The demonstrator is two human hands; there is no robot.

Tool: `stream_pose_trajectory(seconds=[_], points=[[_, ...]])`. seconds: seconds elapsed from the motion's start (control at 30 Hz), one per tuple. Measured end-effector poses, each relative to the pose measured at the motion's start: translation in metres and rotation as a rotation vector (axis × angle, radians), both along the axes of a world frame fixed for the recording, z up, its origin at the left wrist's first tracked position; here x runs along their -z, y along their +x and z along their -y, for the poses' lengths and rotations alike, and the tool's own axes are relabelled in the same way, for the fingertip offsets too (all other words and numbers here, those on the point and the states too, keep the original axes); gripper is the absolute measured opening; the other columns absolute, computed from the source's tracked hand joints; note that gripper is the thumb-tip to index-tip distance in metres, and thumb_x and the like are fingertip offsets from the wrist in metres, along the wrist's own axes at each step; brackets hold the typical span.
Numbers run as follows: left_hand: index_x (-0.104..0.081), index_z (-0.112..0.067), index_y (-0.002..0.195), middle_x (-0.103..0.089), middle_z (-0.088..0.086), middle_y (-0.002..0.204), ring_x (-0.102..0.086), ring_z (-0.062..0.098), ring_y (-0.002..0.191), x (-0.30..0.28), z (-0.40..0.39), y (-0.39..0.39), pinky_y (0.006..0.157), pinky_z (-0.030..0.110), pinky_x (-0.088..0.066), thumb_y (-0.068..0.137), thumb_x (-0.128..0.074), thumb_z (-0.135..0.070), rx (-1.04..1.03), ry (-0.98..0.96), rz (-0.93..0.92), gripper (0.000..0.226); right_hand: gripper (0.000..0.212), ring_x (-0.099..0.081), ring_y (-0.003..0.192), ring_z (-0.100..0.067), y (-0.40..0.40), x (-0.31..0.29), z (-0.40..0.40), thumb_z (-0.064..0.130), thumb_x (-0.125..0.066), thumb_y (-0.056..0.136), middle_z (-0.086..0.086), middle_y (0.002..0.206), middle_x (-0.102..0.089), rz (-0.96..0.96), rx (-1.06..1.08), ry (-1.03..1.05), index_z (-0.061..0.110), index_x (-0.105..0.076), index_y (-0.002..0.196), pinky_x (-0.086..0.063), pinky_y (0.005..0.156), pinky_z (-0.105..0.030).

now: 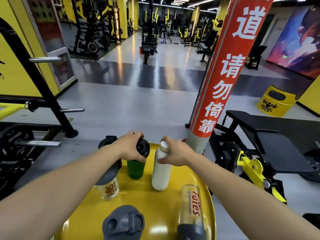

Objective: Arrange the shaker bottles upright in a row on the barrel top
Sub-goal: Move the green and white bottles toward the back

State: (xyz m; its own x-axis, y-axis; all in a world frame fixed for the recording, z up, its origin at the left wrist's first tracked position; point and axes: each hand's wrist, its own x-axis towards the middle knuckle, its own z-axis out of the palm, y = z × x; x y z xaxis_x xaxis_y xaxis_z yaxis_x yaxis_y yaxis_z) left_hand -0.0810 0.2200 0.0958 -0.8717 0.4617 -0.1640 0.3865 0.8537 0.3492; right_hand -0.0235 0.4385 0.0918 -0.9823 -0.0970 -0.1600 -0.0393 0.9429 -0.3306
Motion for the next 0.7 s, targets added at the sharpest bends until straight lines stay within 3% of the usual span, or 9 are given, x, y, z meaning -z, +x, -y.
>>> stream_pose_trajectory(seconds=[0.23, 0.47, 0.7], points=[[-0.041, -0.024, 0.127, -0.045, 0.003, 0.119, -0.055, 0.027, 0.103, 0.002, -0.008, -0.053, 0.084, 0.035, -0.051, 0.052, -0.085, -0.058, 0.004, 0.031, 0.011, 0.094, 0.072, -0.061, 0.098, -0.034, -0.036, 0.003, 0.0, 0.049, -0.075, 0.076, -0.01, 0.116, -0.062, -0.061, 0.089, 0.045, 0.026, -0.036, 0.132, -0.054, 0.079, -0.043], [-0.041, -0.024, 0.131, -0.042, -0.001, 0.115, -0.05, 0.023, 0.108, 0.015, -0.014, -0.064, 0.091, 0.036, -0.049, 0.055, -0.084, -0.062, 0.057, 0.11, 0.011, 0.095, 0.076, -0.061, 0.099, -0.031, -0.042, 0.006, -0.018, 0.05, -0.076, 0.077, -0.008, 0.118, -0.061, -0.042, 0.187, 0.008, 0.027, -0.034, 0.136, -0.053, 0.081, -0.041], [-0.038, -0.024, 0.139, -0.044, 0.002, 0.128, -0.05, 0.026, 0.118, 0.014, -0.017, -0.066, 0.095, 0.036, -0.048, 0.058, -0.084, -0.061, 0.044, 0.089, 0.057, 0.101, 0.081, -0.059, 0.105, -0.031, -0.042, 0.01, -0.012, 0.049, -0.077, 0.076, -0.009, 0.123, -0.06, -0.037, 0.191, 0.004, 0.028, -0.033, 0.14, -0.051, 0.085, -0.04]])
